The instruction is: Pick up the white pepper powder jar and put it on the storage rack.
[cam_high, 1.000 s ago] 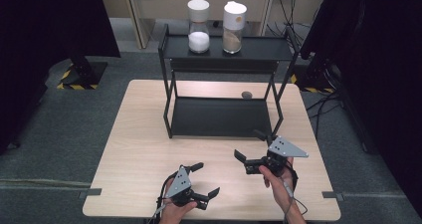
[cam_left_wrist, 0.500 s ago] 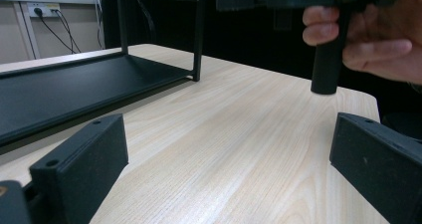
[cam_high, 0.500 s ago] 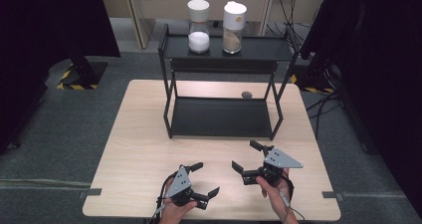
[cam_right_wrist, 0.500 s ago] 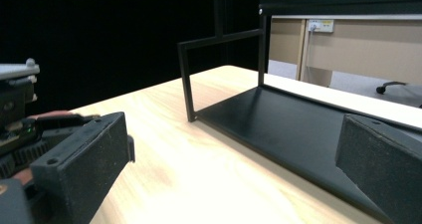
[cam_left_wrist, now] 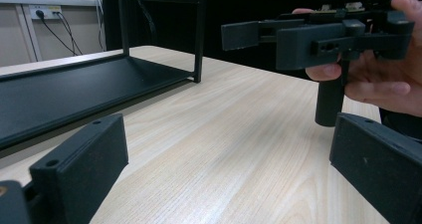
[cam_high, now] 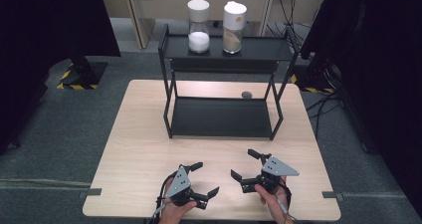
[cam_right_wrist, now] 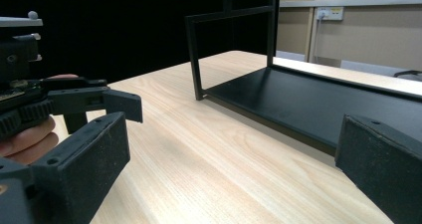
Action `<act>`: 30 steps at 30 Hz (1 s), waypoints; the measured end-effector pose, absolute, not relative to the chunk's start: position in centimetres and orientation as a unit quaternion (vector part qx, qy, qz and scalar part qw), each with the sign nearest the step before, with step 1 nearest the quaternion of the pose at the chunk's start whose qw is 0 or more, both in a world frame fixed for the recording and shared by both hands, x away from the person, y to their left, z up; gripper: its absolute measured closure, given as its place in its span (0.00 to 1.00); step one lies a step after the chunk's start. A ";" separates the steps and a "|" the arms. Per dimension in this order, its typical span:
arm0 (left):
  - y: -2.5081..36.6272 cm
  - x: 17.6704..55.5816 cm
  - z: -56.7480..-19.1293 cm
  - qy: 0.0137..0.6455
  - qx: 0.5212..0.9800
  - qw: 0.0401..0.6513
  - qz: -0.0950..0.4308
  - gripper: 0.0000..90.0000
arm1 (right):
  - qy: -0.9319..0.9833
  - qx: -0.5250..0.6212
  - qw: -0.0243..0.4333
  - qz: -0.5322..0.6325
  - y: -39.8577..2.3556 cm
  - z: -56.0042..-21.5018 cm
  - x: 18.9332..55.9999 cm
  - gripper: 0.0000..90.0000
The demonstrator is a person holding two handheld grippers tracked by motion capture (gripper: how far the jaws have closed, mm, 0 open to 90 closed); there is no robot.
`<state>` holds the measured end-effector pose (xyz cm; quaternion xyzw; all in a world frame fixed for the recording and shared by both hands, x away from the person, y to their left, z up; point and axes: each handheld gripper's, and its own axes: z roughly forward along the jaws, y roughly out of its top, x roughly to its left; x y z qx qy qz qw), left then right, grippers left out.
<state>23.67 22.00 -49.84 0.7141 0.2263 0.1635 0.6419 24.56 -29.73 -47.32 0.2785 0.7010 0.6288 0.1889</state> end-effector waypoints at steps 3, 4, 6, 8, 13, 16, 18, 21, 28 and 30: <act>22.0 23.7 -49.8 0.228 0.714 0.641 0.164 0.01 | 0.702 0.279 0.186 0.629 -29.7 -47.6 24.6 0.01; 22.0 23.8 -49.9 0.229 0.714 0.641 0.164 0.01 | 0.702 0.278 0.186 0.629 -29.8 -47.7 24.6 0.01; 22.0 23.8 -49.9 0.229 0.714 0.641 0.165 0.01 | 0.701 0.278 0.188 0.629 -29.9 -47.8 24.5 0.01; 22.0 23.7 -49.9 0.229 0.714 0.641 0.165 0.01 | 0.699 0.278 0.188 0.631 -30.0 -47.9 24.5 0.01; 22.1 23.8 -49.9 0.231 0.713 0.641 0.166 0.01 | 0.690 0.276 0.192 0.641 -30.3 -48.2 24.3 0.01; 22.2 23.8 -49.8 0.231 0.713 0.641 0.167 0.01 | 0.691 0.274 0.195 0.640 -30.3 -48.2 24.2 0.01; 22.2 23.8 -49.8 0.232 0.712 0.641 0.169 0.01 | 0.692 0.275 0.194 0.639 -30.4 -48.2 24.1 0.01; 22.1 23.8 -49.8 0.231 0.713 0.640 0.168 0.01 | 0.693 0.274 0.194 0.638 -30.4 -48.3 24.1 0.01; 22.2 23.6 -49.8 0.231 0.712 0.641 0.171 0.01 | 0.690 0.279 0.194 0.639 -30.5 -48.5 24.0 0.01; 22.2 23.6 -49.8 0.231 0.712 0.641 0.172 0.01 | 0.690 0.278 0.195 0.639 -30.5 -48.4 24.0 0.01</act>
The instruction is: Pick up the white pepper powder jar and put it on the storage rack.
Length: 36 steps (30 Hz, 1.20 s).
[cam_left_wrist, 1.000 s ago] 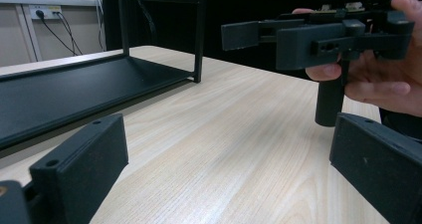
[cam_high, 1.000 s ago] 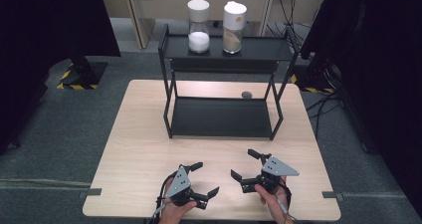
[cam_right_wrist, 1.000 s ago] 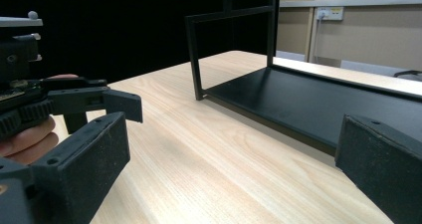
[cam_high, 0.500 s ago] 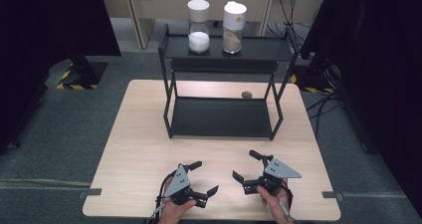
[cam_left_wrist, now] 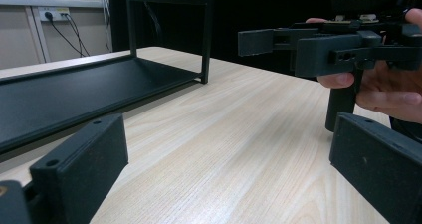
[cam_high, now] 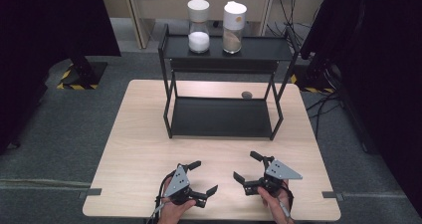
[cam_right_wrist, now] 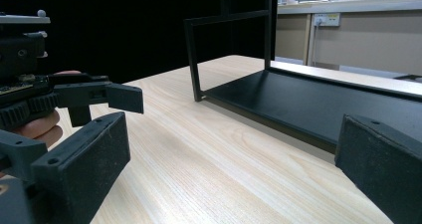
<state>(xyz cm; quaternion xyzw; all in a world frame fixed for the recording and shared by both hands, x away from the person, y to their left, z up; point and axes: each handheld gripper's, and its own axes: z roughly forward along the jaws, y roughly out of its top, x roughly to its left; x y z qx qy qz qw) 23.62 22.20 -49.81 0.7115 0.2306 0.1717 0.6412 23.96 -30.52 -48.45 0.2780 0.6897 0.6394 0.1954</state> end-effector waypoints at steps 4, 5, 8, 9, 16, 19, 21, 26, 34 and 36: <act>22.2 23.6 -49.8 0.230 0.711 0.641 0.172 0.01 | 0.690 0.277 0.197 0.639 -30.5 -48.4 23.9 0.01; 22.2 23.6 -49.8 0.230 0.711 0.642 0.171 0.01 | 0.691 0.277 0.197 0.638 -30.5 -48.4 23.9 0.01; 22.2 23.5 -49.8 0.230 0.711 0.642 0.171 0.01 | 0.689 0.279 0.199 0.638 -30.6 -48.5 23.9 0.01; 22.1 23.5 -49.8 0.230 0.711 0.642 0.171 0.01 | 0.689 0.279 0.199 0.639 -30.6 -48.5 23.9 0.01; 22.1 23.6 -49.8 0.231 0.711 0.642 0.171 0.01 | 0.686 0.281 0.200 0.640 -30.8 -48.6 23.8 0.01; 22.1 23.6 -49.8 0.230 0.712 0.641 0.171 0.01 | 0.686 0.282 0.198 0.640 -30.8 -48.6 23.8 0.01; 22.1 23.6 -49.8 0.230 0.712 0.641 0.171 0.01 | 0.687 0.282 0.197 0.640 -30.8 -48.6 23.9 0.01; 22.1 23.6 -49.8 0.231 0.712 0.641 0.171 0.01 | 0.688 0.282 0.196 0.639 -30.8 -48.6 23.9 0.01; 22.1 23.6 -49.8 0.231 0.712 0.641 0.171 0.01 | 0.688 0.284 0.194 0.639 -30.8 -48.7 24.0 0.01; 22.2 23.6 -49.8 0.231 0.712 0.641 0.171 0.01 | 0.688 0.284 0.194 0.639 -30.8 -48.7 24.0 0.01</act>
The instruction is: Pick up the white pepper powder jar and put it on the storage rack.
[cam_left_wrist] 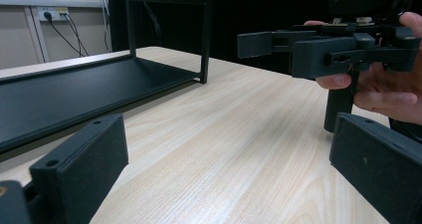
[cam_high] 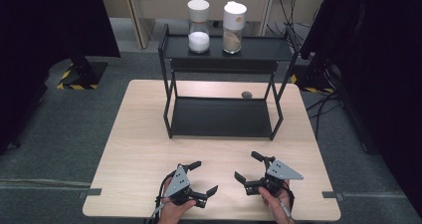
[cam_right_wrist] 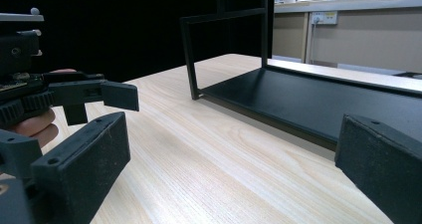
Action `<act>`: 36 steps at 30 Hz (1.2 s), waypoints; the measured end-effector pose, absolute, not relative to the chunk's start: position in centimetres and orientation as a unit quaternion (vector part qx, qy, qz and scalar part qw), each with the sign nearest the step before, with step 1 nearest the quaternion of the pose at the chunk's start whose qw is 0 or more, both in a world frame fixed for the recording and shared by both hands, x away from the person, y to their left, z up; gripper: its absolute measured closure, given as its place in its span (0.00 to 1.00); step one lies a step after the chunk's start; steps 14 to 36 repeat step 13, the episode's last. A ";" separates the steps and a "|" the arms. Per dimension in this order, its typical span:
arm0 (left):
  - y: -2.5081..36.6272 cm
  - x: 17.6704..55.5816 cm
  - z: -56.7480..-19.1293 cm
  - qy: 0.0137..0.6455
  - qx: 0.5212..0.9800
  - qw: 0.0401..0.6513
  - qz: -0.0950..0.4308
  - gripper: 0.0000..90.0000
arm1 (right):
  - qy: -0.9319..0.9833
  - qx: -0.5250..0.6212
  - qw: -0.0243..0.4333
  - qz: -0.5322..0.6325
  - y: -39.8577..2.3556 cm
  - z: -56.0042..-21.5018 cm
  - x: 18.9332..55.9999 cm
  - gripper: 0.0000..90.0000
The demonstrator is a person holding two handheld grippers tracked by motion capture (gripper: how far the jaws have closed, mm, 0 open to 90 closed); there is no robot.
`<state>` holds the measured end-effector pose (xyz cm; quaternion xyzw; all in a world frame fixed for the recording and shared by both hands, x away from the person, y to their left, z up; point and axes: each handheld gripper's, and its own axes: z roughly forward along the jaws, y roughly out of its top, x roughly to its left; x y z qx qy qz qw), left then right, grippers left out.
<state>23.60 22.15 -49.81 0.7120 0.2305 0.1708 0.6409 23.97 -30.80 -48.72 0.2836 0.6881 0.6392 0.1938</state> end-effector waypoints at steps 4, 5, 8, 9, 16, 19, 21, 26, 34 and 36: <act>22.1 23.6 -49.8 0.231 0.712 0.641 0.171 0.01 | 0.689 0.284 0.193 0.638 -30.8 -48.7 24.0 0.01; 22.1 23.6 -49.8 0.230 0.712 0.641 0.171 0.01 | 0.689 0.284 0.193 0.638 -30.8 -48.8 24.0 0.01; 22.1 23.6 -49.8 0.231 0.712 0.641 0.171 0.01 | 0.689 0.283 0.193 0.639 -30.7 -48.8 24.0 0.01; 22.1 23.6 -49.8 0.231 0.712 0.641 0.171 0.01 | 0.689 0.283 0.193 0.639 -30.8 -48.8 24.0 0.01; 22.1 23.6 -49.8 0.231 0.713 0.640 0.171 0.01 | 0.689 0.284 0.193 0.638 -30.8 -48.8 24.0 0.01; 22.1 23.6 -49.8 0.231 0.713 0.640 0.171 0.01 | 0.689 0.284 0.193 0.638 -30.8 -48.8 24.0 0.01; 22.1 23.6 -49.8 0.231 0.713 0.640 0.171 0.01 | 0.689 0.284 0.193 0.638 -30.8 -48.8 24.0 0.01; 22.1 23.6 -49.8 0.231 0.713 0.640 0.171 0.01 | 0.689 0.284 0.193 0.638 -30.8 -48.8 24.0 0.01; 22.1 23.6 -49.8 0.231 0.713 0.640 0.171 0.01 | 0.689 0.284 0.193 0.638 -30.8 -48.8 24.0 0.01; 22.1 23.6 -49.8 0.231 0.713 0.640 0.171 0.01 | 0.689 0.284 0.193 0.638 -30.8 -48.8 24.0 0.01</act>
